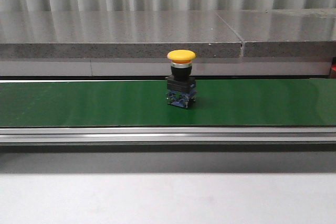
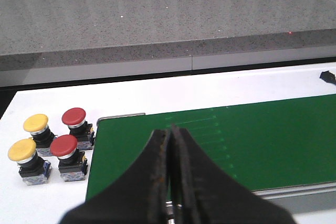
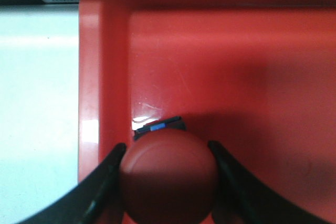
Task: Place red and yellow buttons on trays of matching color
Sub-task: 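Lower the red button into the red tray and open the right gripper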
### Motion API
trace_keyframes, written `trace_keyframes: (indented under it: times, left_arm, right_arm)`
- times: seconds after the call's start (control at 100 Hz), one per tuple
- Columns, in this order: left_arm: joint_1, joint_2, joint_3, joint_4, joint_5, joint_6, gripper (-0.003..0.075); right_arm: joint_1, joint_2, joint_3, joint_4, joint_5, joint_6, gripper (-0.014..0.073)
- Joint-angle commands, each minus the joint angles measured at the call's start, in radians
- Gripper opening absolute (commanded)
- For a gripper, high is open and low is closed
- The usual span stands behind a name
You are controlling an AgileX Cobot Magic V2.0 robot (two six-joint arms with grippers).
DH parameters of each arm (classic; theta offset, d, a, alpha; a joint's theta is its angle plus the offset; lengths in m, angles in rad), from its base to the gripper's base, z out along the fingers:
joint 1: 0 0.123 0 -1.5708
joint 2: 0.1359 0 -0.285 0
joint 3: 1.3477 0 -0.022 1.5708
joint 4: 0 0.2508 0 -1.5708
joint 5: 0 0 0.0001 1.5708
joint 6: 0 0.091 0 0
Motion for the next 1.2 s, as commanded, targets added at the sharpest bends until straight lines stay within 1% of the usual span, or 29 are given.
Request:
trace_keyframes:
  times: [0.0,0.05,0.1,0.15,0.19,0.36,0.54,0.62,0.8,0.94,1.04,1.19]
  left_arm:
    - [-0.007,0.006,-0.028,0.000,-0.075,-0.001,-0.0020]
    - [-0.007,0.006,-0.028,0.000,-0.075,-0.001,-0.0020]
    - [-0.007,0.006,-0.028,0.000,-0.075,-0.001,-0.0020]
    - [-0.007,0.006,-0.028,0.000,-0.075,-0.001,-0.0020]
    - [-0.007,0.006,-0.028,0.000,-0.075,-0.001,-0.0020]
    - [-0.007,0.006,-0.028,0.000,-0.075,-0.001,-0.0020]
    - [-0.007,0.006,-0.028,0.000,-0.075,-0.001,-0.0020]
    - [-0.007,0.006,-0.028,0.000,-0.075,-0.001,-0.0020]
    - [-0.007,0.006,-0.028,0.000,-0.075,-0.001,-0.0020]
    - [-0.007,0.006,-0.028,0.000,-0.075,-0.001,-0.0020]
    - [-0.007,0.006,-0.028,0.000,-0.075,-0.001,-0.0020]
    - [-0.007,0.006,-0.028,0.000,-0.075,-0.001,-0.0020]
  right_arm:
    - [-0.006,-0.063,-0.034,0.010,-0.037,-0.011,0.0337]
    - [-0.006,-0.064,-0.034,0.010,-0.035,-0.011,0.0439]
    - [-0.006,-0.068,-0.034,0.010,-0.035,-0.011,0.0510]
    - [-0.006,-0.074,-0.034,0.010,-0.036,-0.011,0.0557]
    - [-0.006,-0.079,-0.036,0.010,-0.035,-0.011,0.0573]
    - [-0.006,-0.117,-0.069,0.010,0.008,-0.011,0.0573]
    - [-0.004,-0.208,-0.075,0.029,0.042,-0.011,0.0573]
    - [-0.003,-0.258,-0.073,0.051,0.083,-0.011,0.0573]
    - [0.007,-0.349,-0.072,0.053,0.186,-0.012,0.0572]
    - [0.046,-0.414,-0.067,0.053,0.264,-0.017,0.0572]
    - [0.087,-0.472,-0.016,0.053,0.276,-0.039,0.0572]
    - [0.144,-0.590,0.143,0.053,0.244,-0.050,0.0572]
